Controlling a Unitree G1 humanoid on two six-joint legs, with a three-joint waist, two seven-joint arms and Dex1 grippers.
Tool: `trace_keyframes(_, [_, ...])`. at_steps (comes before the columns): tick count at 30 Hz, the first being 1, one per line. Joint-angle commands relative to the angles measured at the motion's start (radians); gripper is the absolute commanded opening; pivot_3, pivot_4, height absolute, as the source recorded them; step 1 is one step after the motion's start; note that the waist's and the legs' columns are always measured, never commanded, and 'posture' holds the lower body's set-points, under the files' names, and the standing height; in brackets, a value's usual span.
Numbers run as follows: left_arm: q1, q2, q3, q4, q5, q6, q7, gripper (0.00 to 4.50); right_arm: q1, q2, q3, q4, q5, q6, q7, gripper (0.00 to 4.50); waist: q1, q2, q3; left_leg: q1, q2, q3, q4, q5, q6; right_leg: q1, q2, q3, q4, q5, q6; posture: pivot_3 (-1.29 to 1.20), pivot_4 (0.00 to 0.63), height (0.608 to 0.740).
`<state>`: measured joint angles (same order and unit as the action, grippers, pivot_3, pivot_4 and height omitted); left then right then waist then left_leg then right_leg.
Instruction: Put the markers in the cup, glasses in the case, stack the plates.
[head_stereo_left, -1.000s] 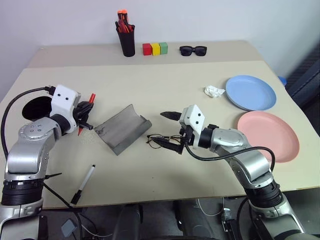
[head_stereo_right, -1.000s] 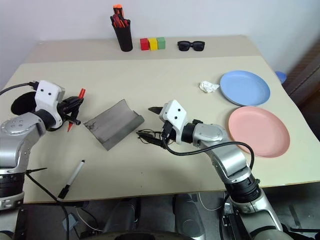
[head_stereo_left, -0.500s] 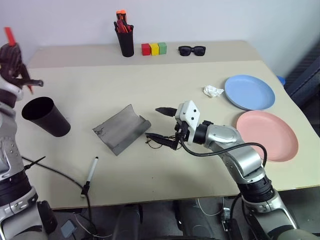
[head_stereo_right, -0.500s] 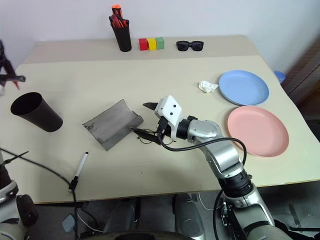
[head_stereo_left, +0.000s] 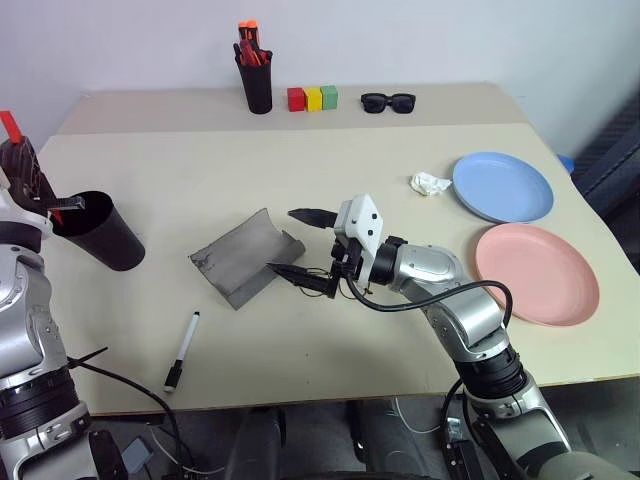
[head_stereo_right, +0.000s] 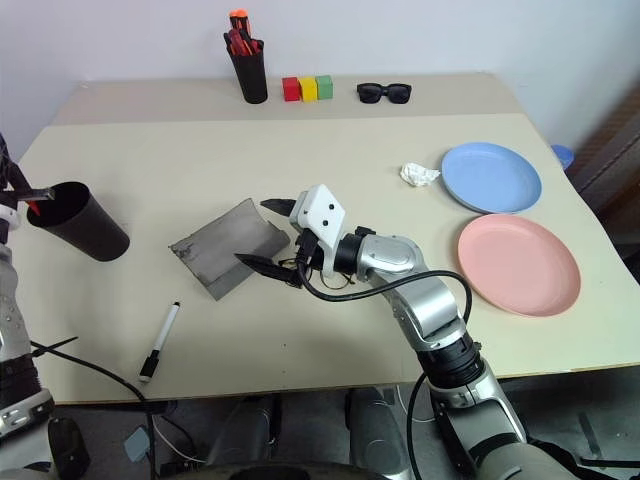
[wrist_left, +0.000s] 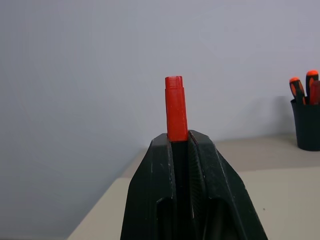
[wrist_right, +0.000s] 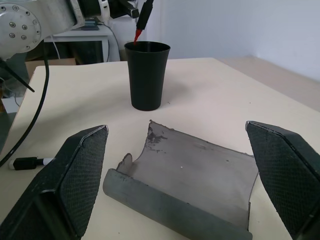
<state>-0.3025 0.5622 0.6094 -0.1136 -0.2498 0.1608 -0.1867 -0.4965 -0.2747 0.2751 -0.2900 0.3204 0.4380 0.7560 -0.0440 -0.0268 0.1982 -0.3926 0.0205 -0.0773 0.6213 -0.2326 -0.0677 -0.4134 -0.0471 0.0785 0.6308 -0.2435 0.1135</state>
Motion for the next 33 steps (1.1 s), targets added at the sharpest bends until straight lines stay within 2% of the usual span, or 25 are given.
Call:
trace_keyframes(1, [-0.001, 0.005, 0.01, -0.002, -0.007, -0.03, 0.011, 0.03, -0.016, 0.007, -0.002, -0.028, 0.007, -0.015, 0.002, 4.5, 0.0, 0.0, 0.0, 0.0, 0.0, 0.0, 0.0, 0.0, 0.0, 0.0, 0.0, 0.0, 0.0, 0.0, 0.0, 0.0, 0.15, 0.74])
trace_keyframes(4, [0.008, -0.012, 0.002, -0.008, -0.009, -0.029, 0.02, 0.03, -0.01, 0.005, -0.002, -0.034, 0.007, -0.013, -0.001, 4.5, 0.0, 0.0, 0.0, 0.0, 0.0, 0.0, 0.0, 0.0, 0.0, 0.0, 0.0, 0.0, 0.0, 0.0, 0.0, 0.0, 0.15, 0.74])
trace_keyframes(5, [0.01, -0.018, -0.003, -0.012, -0.006, -0.028, 0.025, 0.9, -0.009, 0.004, -0.001, -0.035, 0.006, -0.013, -0.002, 4.5, 0.0, 0.0, 0.0, 0.0, 0.0, 0.0, 0.0, 0.0, 0.0, 0.0, 0.0, 0.0, 0.0, 0.0, 0.0, 0.0, 0.15, 0.74])
trace_keyframes(6, [0.011, -0.022, -0.007, -0.017, -0.004, -0.027, 0.03, 1.17, -0.008, 0.005, 0.0, -0.036, 0.006, -0.013, -0.002, 4.5, 0.0, 0.0, 0.0, 0.0, 0.0, 0.0, 0.0, 0.0, 0.0, 0.0, 0.0, 0.0, 0.0, 0.0, 0.0, 0.0, 0.15, 0.74])
trace_keyframes(10, [0.014, -0.031, -0.019, -0.04, -0.001, -0.016, 0.042, 3.09, -0.009, 0.004, 0.001, -0.035, 0.006, -0.013, -0.001, 4.5, 0.0, 0.0, 0.0, 0.0, 0.0, 0.0, 0.0, 0.0, 0.0, 0.0, 0.0, 0.0, 0.0, 0.0, 0.0, 0.0, 0.15, 0.74])
trace_keyframes(14, [0.013, -0.027, -0.02, -0.093, -0.039, 0.032, 0.04, 3.09, -0.012, 0.001, 0.0, -0.034, 0.006, -0.014, 0.002, 4.5, 0.0, 0.0, 0.0, 0.0, 0.0, 0.0, 0.0, 0.0, 0.0, 0.0, 0.0, 0.0, 0.0, 0.0, 0.0, 0.0, 0.15, 0.74])
trace_keyframes(18, [0.086, 0.021, -0.042, -0.262, -0.18, 0.172, -0.086, 3.09, -0.012, -0.025, -0.019, -0.03, 0.006, -0.017, 0.014, 4.5, -0.001, 0.0, 0.0, 0.0, 0.0, 0.0, 0.0, 0.0, 0.0, 0.0, 0.0, 0.0, 0.0, 0.0, 0.0, 0.0, 0.15, 0.74])
trace_keyframes(21, [0.184, 0.076, -0.008, -0.383, -0.327, 0.311, -0.171, 3.09, -0.01, -0.056, -0.043, -0.016, 0.005, -0.024, 0.027, 4.5, -0.004, 0.0, 0.0, 0.0, 0.0, 0.0, 0.0, 0.0, 0.0, 0.0, 0.0, 0.0, 0.0, 0.0, 0.0, 0.0, 0.15, 0.74])
trace_keyframes(24, [0.331, 0.154, 0.058, -0.493, -0.486, 0.469, -0.255, 3.98, -0.007, -0.094, -0.061, 0.009, -0.001, -0.041, 0.044, 4.5, -0.008, 0.0, 0.0, 0.0, 0.001, 0.0, -0.001, 0.0, 0.0, 0.0, 0.0, 0.0, 0.0, -0.002, -0.004, 0.0, 0.15, 0.74])
trace_keyframes(25, [0.381, 0.182, 0.076, -0.525, -0.536, 0.526, -0.276, 4.46, -0.008, -0.103, -0.066, 0.017, -0.001, -0.046, 0.05, 4.5, -0.008, 0.001, 0.001, 0.0, 0.001, 0.0, -0.001, 0.0, 0.0, 0.0, 0.0, 0.0, 0.0, -0.002, -0.004, 0.0, 0.15, 0.74])
trace_keyframes(28, [0.567, 0.278, 0.111, -0.598, -0.622, 0.696, -0.351, 4.49, -0.017, -0.131, -0.078, 0.043, 0.004, -0.057, 0.077, 4.5, -0.016, 0.001, 0.001, 0.0, 0.001, 0.0, -0.001, 0.0, 0.0, 0.0, 0.0, 0.0, 0.0, -0.003, -0.005, 0.0, 0.15, 0.74])
trace_keyframes(30, [0.671, 0.337, 0.102, -0.629, -0.613, 0.766, -0.384, 4.49, -0.022, -0.153, -0.079, 0.054, 0.01, -0.06, 0.11, 4.5, -0.024, 0.001, 0.001, 0.001, 0.001, 0.001, -0.001, 0.0, 0.0, 0.0, 0.0, 0.001, -0.001, -0.003, -0.006, 0.0, 0.15, 0.74])
trace_keyframes(33, [0.736, 0.38, 0.062, -0.664, -0.59, 0.813, -0.379, 4.49, -0.023, -0.185, -0.072, 0.063, 0.015, -0.068, 0.161, 4.5, -0.023, 0.001, 0.001, 0.001, 0.001, 0.001, -0.001, 0.0, 0.0, -0.001, 0.0, 0.0, -0.001, -0.004, -0.007, 0.0, 0.15, 0.74])
